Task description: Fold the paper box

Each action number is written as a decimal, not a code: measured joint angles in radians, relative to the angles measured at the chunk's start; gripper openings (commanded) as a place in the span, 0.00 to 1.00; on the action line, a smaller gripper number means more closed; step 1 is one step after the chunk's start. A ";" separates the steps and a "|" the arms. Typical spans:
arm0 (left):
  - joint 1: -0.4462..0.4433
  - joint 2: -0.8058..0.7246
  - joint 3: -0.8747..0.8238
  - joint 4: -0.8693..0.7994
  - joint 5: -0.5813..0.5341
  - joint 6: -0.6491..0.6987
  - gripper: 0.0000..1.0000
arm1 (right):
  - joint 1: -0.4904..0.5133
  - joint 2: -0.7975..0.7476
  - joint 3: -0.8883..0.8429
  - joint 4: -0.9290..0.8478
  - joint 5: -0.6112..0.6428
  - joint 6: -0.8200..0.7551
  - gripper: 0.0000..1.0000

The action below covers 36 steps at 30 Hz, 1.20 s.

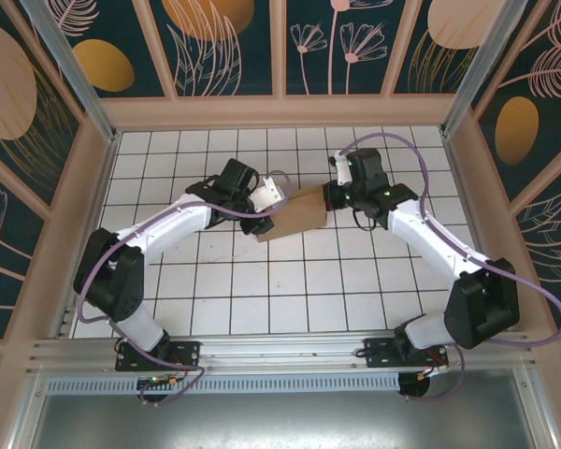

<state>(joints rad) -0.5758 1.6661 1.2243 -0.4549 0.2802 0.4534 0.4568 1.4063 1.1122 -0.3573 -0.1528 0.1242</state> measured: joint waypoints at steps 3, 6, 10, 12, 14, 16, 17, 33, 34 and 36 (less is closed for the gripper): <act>0.000 0.003 0.003 0.000 -0.002 -0.007 0.37 | 0.002 -0.001 -0.021 0.037 0.006 0.039 0.00; 0.000 0.012 0.013 -0.001 -0.003 -0.010 0.38 | 0.002 -0.011 -0.064 0.098 0.019 0.042 0.00; -0.002 0.013 0.014 -0.001 -0.001 -0.009 0.38 | 0.004 -0.056 -0.151 0.192 0.029 0.020 0.00; -0.003 0.019 0.019 -0.002 0.000 -0.009 0.39 | 0.004 -0.065 -0.177 0.226 0.033 0.009 0.00; -0.003 0.024 0.025 -0.003 0.000 -0.009 0.39 | 0.004 -0.065 -0.192 0.252 0.037 0.004 0.00; -0.002 0.027 0.029 -0.008 0.000 -0.010 0.39 | 0.004 -0.065 -0.200 0.270 0.041 0.003 0.00; -0.002 0.027 0.029 -0.008 0.000 -0.010 0.40 | 0.004 -0.065 -0.205 0.279 0.042 0.001 0.00; 0.002 0.041 0.033 0.004 0.010 -0.051 0.64 | 0.004 -0.077 -0.289 0.388 0.066 -0.025 0.00; 0.002 0.040 0.029 0.008 0.012 -0.058 0.66 | 0.004 -0.077 -0.289 0.388 0.066 -0.026 0.00; 0.005 0.039 0.017 0.026 0.025 -0.076 0.70 | 0.004 -0.077 -0.289 0.389 0.066 -0.033 0.00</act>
<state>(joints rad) -0.5709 1.7046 1.2411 -0.4290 0.3054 0.3771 0.4610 1.3289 0.8234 0.0315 -0.0864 0.0910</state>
